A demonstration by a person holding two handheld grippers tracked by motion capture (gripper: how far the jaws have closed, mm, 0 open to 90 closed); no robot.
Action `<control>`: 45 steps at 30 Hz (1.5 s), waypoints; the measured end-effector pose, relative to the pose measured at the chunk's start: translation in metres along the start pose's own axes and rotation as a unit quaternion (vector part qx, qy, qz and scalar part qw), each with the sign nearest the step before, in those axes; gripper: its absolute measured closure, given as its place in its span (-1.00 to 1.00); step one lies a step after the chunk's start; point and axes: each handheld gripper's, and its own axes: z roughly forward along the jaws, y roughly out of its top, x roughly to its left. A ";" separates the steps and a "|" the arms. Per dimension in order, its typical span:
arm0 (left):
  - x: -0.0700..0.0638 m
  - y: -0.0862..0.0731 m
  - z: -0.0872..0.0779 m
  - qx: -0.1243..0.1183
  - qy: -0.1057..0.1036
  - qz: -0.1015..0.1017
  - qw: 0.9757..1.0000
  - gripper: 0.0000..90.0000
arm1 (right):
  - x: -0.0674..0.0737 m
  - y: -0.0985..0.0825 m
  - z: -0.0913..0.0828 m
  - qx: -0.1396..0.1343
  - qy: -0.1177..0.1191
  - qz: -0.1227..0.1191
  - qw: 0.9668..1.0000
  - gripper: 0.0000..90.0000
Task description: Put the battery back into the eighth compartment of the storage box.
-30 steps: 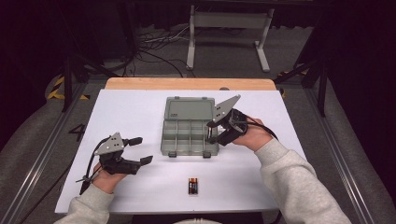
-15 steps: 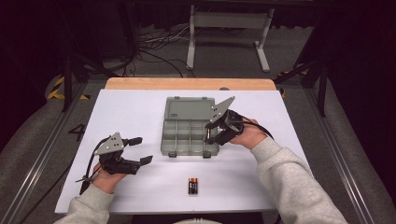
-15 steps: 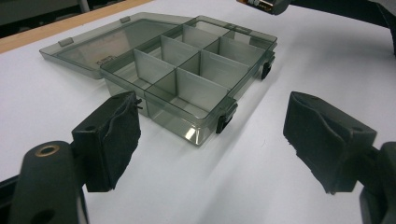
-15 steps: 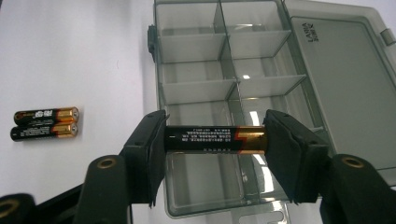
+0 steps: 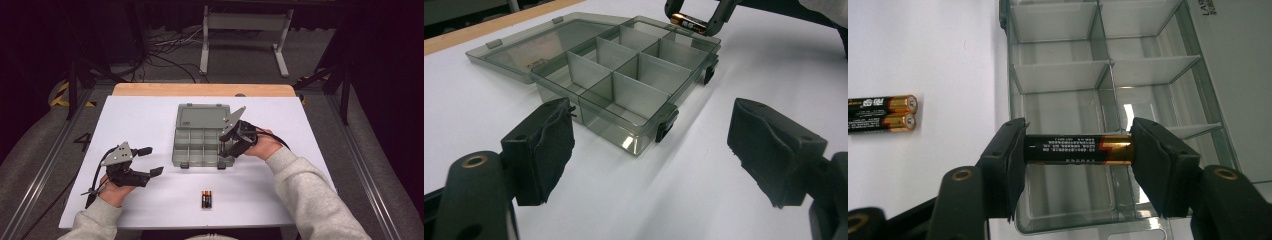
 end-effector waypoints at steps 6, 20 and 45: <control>0.000 0.000 0.000 -0.001 0.000 0.000 1.000 -0.57 | -0.003 -0.003 0.004 0.004 0.004 0.004 1.000 -0.08; 0.000 0.000 0.000 0.000 0.000 0.000 1.000 -0.58 | -0.004 -0.006 0.013 0.017 0.012 0.002 1.000 -0.08; 0.000 0.000 -0.001 0.000 0.000 0.001 1.000 -0.57 | -0.002 -0.006 0.017 0.017 0.016 -0.013 1.000 -0.16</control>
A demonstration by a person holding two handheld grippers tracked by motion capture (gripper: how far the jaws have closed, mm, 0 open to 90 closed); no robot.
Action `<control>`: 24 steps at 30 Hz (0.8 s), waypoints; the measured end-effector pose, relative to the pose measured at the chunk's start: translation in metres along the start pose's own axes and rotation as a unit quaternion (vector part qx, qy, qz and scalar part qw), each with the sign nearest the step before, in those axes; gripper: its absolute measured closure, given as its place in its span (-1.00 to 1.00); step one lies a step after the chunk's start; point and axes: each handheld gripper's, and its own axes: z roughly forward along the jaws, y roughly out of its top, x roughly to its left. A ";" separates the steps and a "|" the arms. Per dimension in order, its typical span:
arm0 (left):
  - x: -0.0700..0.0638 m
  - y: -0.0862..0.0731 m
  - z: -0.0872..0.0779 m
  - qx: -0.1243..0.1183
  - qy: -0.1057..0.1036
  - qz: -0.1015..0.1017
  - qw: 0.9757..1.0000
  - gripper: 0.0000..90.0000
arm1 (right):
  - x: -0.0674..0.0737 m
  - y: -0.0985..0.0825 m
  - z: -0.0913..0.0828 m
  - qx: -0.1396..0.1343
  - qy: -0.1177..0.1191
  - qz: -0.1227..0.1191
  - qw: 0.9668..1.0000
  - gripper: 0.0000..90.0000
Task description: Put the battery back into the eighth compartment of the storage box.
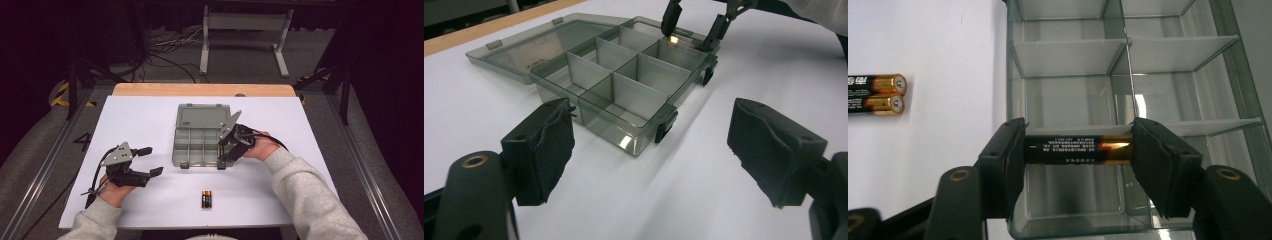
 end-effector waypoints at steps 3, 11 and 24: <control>0.000 0.000 0.000 0.000 0.000 -0.001 1.000 -0.58 | 0.000 0.000 -0.002 -0.003 -0.005 0.000 1.000 -0.19; 0.000 0.000 0.001 0.000 -0.003 -0.006 1.000 -0.57 | 0.010 0.005 -0.017 -0.018 -0.026 0.005 0.999 -0.47; 0.000 0.000 0.001 -0.001 -0.002 -0.006 1.000 -0.57 | 0.053 0.019 -0.040 -0.054 -0.045 0.007 0.998 -0.78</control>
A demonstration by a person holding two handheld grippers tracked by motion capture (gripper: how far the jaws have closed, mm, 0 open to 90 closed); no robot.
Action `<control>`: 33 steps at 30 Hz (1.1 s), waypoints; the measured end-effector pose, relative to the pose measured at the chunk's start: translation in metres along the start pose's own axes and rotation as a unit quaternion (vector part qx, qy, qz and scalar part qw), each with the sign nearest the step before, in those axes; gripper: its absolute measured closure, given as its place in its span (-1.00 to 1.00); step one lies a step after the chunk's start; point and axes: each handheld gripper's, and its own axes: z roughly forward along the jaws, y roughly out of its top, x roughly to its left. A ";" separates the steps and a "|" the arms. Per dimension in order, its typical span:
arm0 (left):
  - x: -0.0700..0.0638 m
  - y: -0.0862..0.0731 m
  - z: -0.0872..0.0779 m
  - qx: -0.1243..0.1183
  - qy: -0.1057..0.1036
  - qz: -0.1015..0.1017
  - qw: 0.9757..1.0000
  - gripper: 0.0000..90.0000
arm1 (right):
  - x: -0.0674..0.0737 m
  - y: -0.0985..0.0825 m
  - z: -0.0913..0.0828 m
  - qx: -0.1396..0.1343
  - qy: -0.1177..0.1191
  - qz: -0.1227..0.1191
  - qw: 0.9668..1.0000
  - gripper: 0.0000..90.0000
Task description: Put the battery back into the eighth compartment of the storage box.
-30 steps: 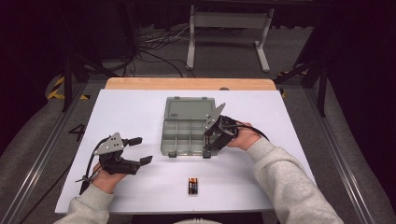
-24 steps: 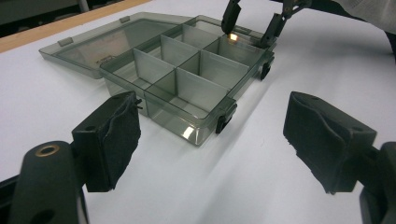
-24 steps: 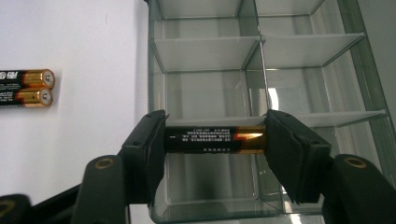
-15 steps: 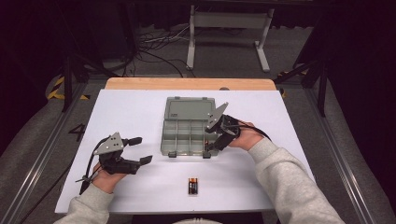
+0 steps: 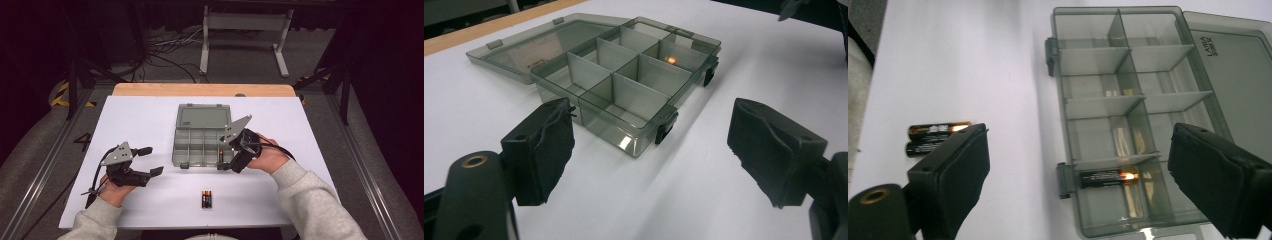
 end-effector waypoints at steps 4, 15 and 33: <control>0.000 0.000 0.000 0.001 0.001 0.001 1.000 -0.58 | 0.010 0.001 -0.003 0.001 -0.003 0.000 1.000 -0.82; 0.000 0.000 0.000 0.001 0.003 0.005 1.000 -0.58 | 0.035 0.004 -0.001 0.004 0.000 -0.009 1.000 -0.84; 0.000 0.000 0.000 0.001 0.003 0.006 1.000 -0.58 | 0.056 -0.004 0.035 0.035 0.029 -0.011 0.999 -0.86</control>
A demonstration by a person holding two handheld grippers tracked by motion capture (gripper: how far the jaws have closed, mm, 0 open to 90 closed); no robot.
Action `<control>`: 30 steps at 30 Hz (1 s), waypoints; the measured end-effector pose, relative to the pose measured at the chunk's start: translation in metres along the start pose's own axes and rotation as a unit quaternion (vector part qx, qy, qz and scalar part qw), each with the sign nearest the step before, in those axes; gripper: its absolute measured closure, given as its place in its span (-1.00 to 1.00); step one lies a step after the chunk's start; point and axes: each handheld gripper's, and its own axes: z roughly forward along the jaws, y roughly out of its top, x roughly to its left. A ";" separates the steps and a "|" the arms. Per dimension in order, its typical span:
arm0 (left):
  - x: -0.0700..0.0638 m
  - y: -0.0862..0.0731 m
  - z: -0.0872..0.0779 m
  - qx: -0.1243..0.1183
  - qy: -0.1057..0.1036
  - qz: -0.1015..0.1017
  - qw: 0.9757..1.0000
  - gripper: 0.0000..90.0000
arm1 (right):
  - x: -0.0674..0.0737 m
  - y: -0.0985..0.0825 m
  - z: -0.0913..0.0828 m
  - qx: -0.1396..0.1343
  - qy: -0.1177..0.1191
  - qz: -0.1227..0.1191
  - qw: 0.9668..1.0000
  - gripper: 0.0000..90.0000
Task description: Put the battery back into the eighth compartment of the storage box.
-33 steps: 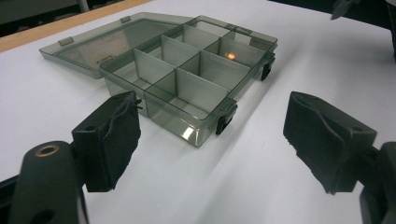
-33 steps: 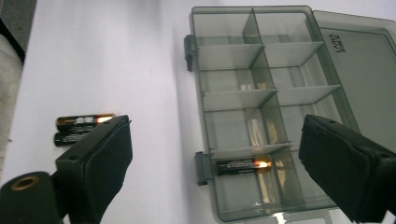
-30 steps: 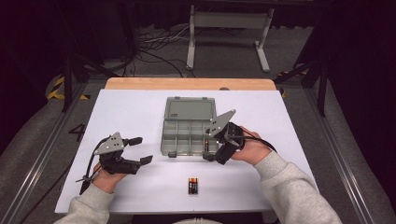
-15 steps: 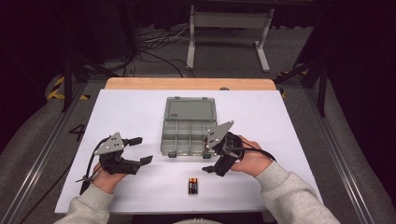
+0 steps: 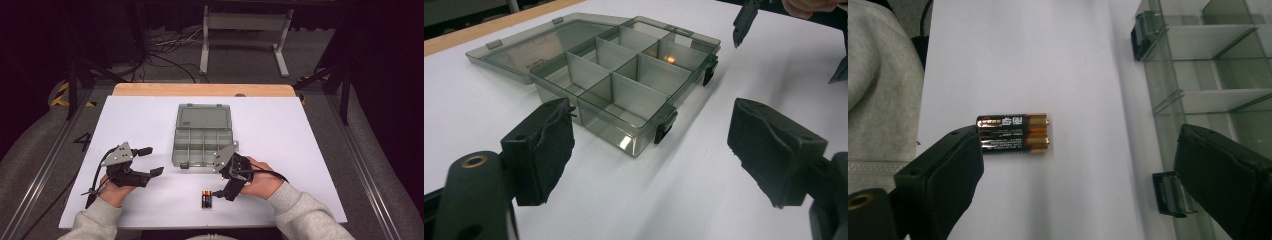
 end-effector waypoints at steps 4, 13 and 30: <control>0.000 0.000 0.000 0.000 0.000 0.000 1.000 -0.58 | 0.004 -0.002 0.008 0.006 0.006 0.002 1.000 -0.87; 0.000 0.000 0.000 -0.001 -0.001 0.000 1.000 -0.58 | 0.012 -0.006 0.024 0.019 0.022 -0.001 1.000 -0.88; 0.000 0.000 0.000 -0.002 -0.002 -0.002 1.000 -0.58 | 0.028 -0.011 0.044 0.035 0.045 0.007 0.998 -0.88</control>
